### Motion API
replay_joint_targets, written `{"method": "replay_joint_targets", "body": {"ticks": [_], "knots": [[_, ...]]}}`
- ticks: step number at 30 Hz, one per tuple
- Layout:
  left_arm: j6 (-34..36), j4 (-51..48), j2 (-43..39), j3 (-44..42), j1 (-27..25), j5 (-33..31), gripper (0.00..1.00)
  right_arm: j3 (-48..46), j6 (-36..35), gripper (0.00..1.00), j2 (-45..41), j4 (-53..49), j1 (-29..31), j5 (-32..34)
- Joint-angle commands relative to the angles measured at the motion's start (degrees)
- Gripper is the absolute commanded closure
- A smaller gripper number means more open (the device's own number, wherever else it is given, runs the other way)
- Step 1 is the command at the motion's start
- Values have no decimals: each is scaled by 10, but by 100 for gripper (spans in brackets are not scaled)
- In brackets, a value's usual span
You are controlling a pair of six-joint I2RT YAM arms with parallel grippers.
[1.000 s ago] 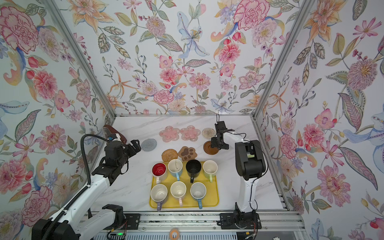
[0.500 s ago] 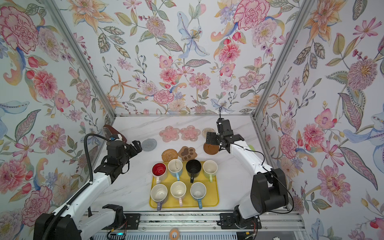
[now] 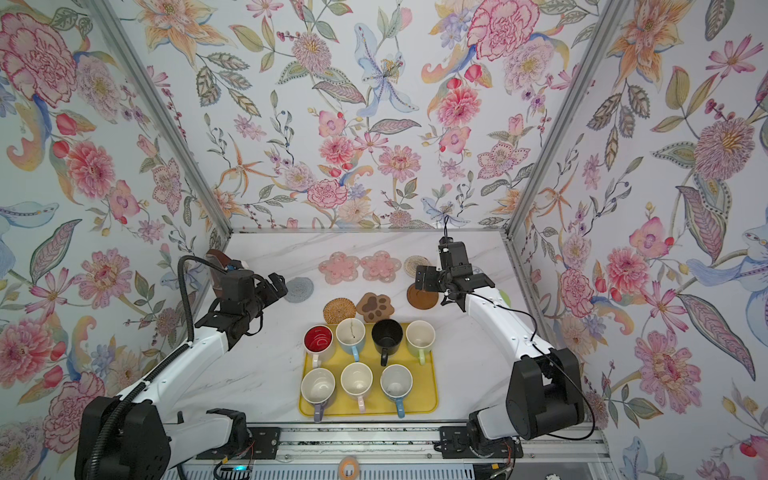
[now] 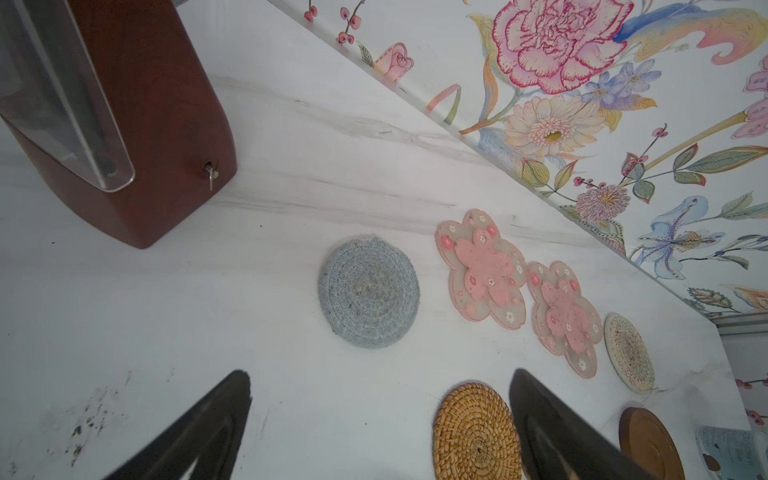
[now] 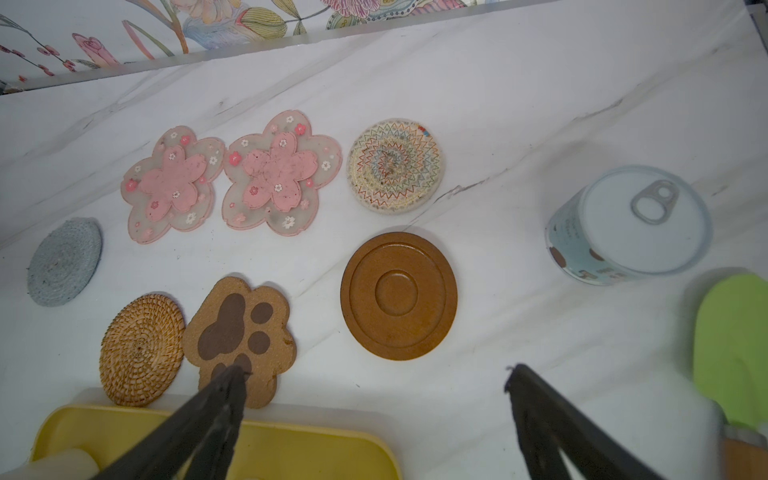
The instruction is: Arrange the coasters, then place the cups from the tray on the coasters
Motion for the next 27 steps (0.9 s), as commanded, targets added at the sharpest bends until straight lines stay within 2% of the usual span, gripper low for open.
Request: {"method": "replay_joint_targets", "body": {"ticks": [1, 8, 20, 27], "knots": [[-7, -26, 10, 26, 5, -7, 1, 44, -16, 1, 17, -21, -2, -4], [-14, -46, 4, 25, 5, -24, 1, 107, -28, 1, 79, -57, 22, -12], [-8, -45, -40, -27, 10, -42, 1, 256, -98, 3, 262, -169, 117, -15], [1, -46, -66, -43, 20, -43, 1, 294, -110, 4, 323, -188, 147, -13]]}}
